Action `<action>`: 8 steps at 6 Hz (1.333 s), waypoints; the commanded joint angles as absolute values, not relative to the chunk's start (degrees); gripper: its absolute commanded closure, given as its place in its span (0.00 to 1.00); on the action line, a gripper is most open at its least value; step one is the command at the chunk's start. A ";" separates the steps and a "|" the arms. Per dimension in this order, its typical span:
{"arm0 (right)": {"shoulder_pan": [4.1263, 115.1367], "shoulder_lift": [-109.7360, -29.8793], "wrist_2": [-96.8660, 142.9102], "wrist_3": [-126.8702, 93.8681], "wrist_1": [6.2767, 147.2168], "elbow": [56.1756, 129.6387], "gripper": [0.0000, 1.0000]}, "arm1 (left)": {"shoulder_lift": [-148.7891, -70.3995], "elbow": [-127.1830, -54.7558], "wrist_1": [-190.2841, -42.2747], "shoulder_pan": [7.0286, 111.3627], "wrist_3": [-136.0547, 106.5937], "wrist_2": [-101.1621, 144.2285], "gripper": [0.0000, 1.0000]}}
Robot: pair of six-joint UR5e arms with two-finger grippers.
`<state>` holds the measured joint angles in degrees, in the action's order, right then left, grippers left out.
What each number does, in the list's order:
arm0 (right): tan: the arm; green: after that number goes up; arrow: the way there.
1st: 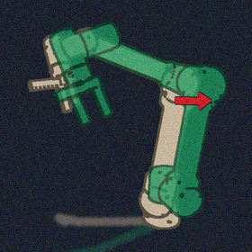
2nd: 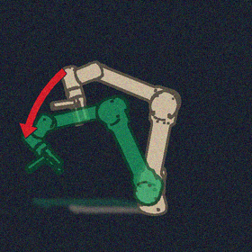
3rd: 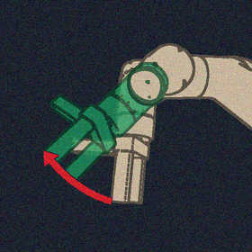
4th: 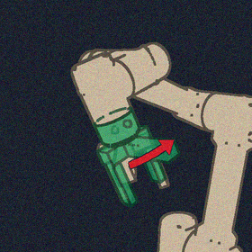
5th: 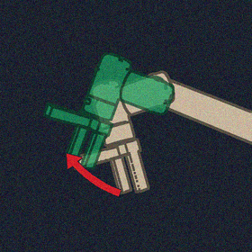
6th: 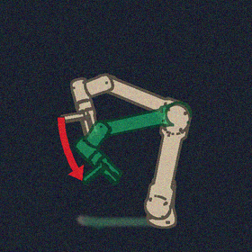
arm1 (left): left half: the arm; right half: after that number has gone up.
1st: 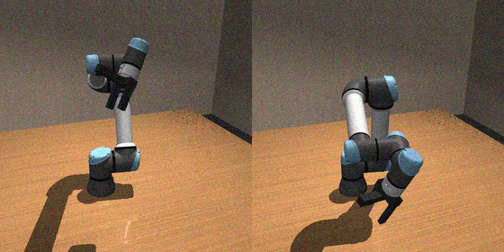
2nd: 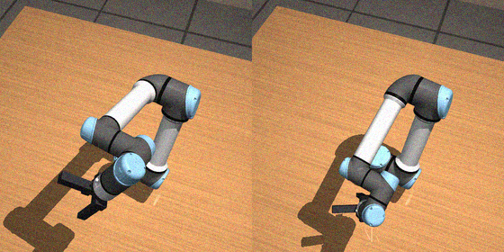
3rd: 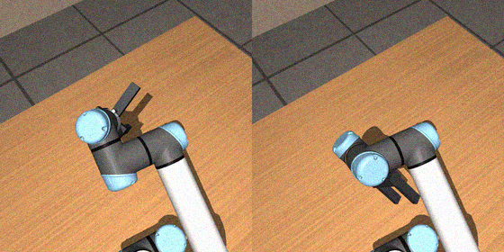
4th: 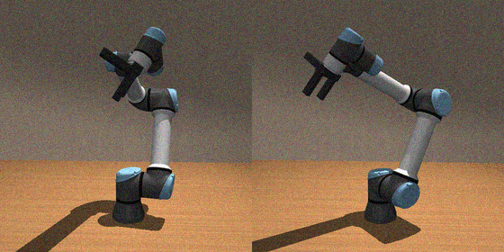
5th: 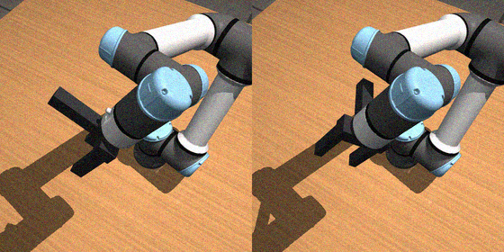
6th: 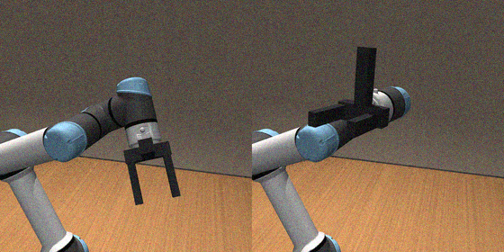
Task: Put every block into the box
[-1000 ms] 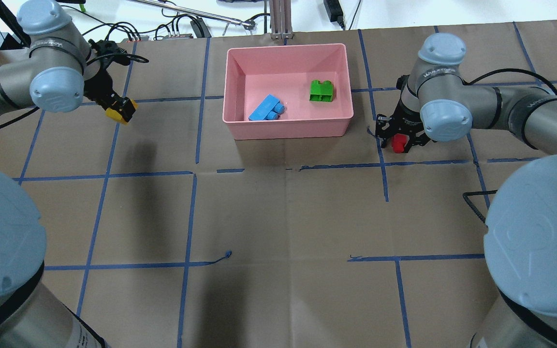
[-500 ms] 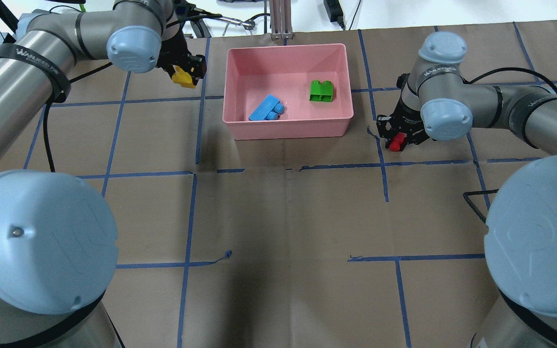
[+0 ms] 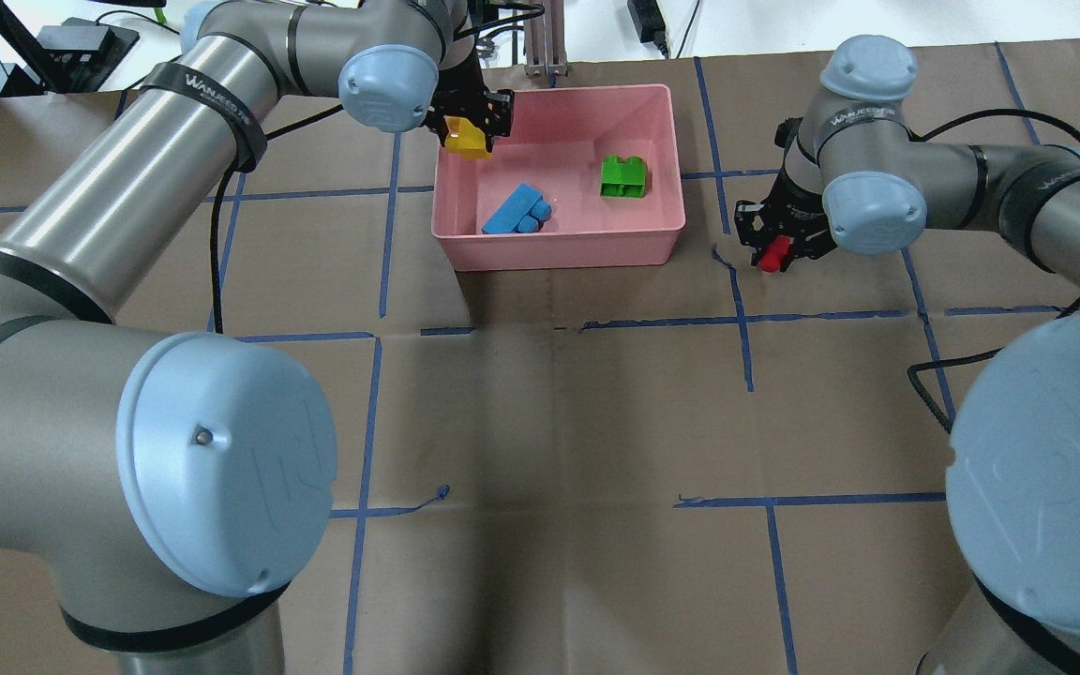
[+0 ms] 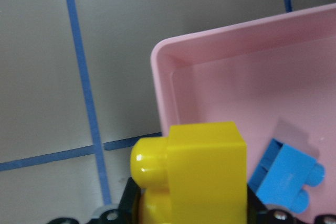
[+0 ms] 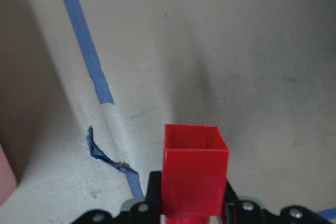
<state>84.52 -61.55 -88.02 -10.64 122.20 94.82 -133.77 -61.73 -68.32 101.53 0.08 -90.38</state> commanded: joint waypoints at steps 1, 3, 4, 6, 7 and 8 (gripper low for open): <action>84.38 -63.19 -88.50 -10.46 110.55 86.01 0.85 | -133.43 -64.06 -68.81 103.36 -0.79 -90.87 0.01; 84.55 -64.77 -88.42 -10.46 97.88 77.38 0.85 | -128.26 -66.08 -75.62 102.48 -0.70 -90.88 0.01; 84.72 -64.86 -88.50 -10.55 97.13 76.47 0.85 | -122.93 -69.31 -81.33 99.44 -0.70 -90.79 0.01; 88.30 -62.69 -87.72 -10.46 97.38 72.72 0.85 | -110.72 -78.01 -83.30 92.67 -0.70 -90.88 0.01; 93.99 -58.92 -87.80 -11.50 98.34 67.29 0.84 | -105.09 -80.40 -85.15 92.55 -0.96 -90.18 0.01; 97.87 -53.93 -87.72 -12.21 98.52 61.41 0.84 | -101.20 -82.07 -85.51 92.98 -0.44 -90.61 0.01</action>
